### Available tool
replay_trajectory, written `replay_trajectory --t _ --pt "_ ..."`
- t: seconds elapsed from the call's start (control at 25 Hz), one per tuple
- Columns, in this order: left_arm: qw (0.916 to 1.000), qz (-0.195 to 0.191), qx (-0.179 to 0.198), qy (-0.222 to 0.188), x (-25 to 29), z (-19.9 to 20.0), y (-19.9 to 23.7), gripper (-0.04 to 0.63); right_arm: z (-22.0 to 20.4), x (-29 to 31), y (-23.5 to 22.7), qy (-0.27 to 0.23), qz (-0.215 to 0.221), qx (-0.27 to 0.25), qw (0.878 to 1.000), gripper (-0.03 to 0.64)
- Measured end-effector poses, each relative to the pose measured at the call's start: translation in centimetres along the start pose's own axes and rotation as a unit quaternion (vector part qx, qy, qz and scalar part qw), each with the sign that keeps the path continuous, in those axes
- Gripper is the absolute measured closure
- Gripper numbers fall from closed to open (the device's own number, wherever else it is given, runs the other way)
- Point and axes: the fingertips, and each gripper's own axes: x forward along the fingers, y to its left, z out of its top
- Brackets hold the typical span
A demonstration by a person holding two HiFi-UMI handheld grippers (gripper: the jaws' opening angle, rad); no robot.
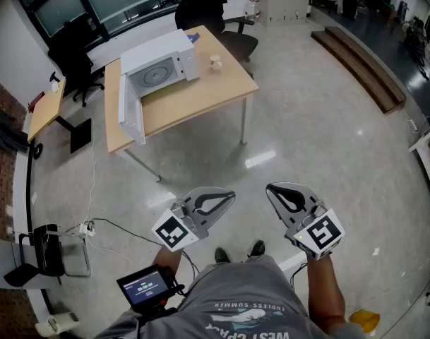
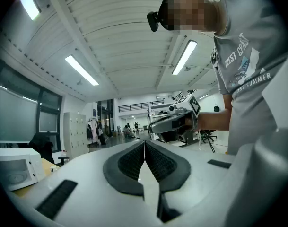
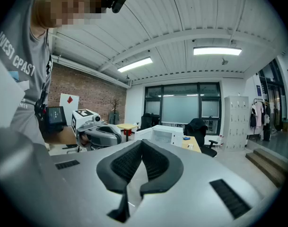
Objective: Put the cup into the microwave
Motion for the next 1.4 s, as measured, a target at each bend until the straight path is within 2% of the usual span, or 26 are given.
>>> replay_trajectory --t 0.4,0.6,0.92,1.16,1.4 --pt "0.9998 0.003 0.01 0.016 6.3 0.2 0.4 0.572 -0.6 -2.4 -5.7 -0.007 0.013 0.003 1.0 0.598" --pt "0.9993 0.008 0.006 0.037 9.8 0.1 0.5 0.572 -0.8 -3.9 -8.5 -0.018 0.024 0.007 1.0 0.598" --pt "0.9989 0.026 -0.016 0.036 13.6 0.1 0.8 0.572 -1.6 -6.1 -11.6 -0.035 0.047 0.008 0.998 0.595" --pt "0.9979 0.039 -0.02 0.048 13.8 -1.3 2.1 0.572 -2.9 -4.4 -12.5 -0.03 0.064 0.018 0.997 0.595" --pt "0.9974 0.043 -0.03 0.05 13.5 -3.2 6.3 0.572 -4.1 -0.2 -14.5 -0.019 0.069 0.019 0.997 0.595"
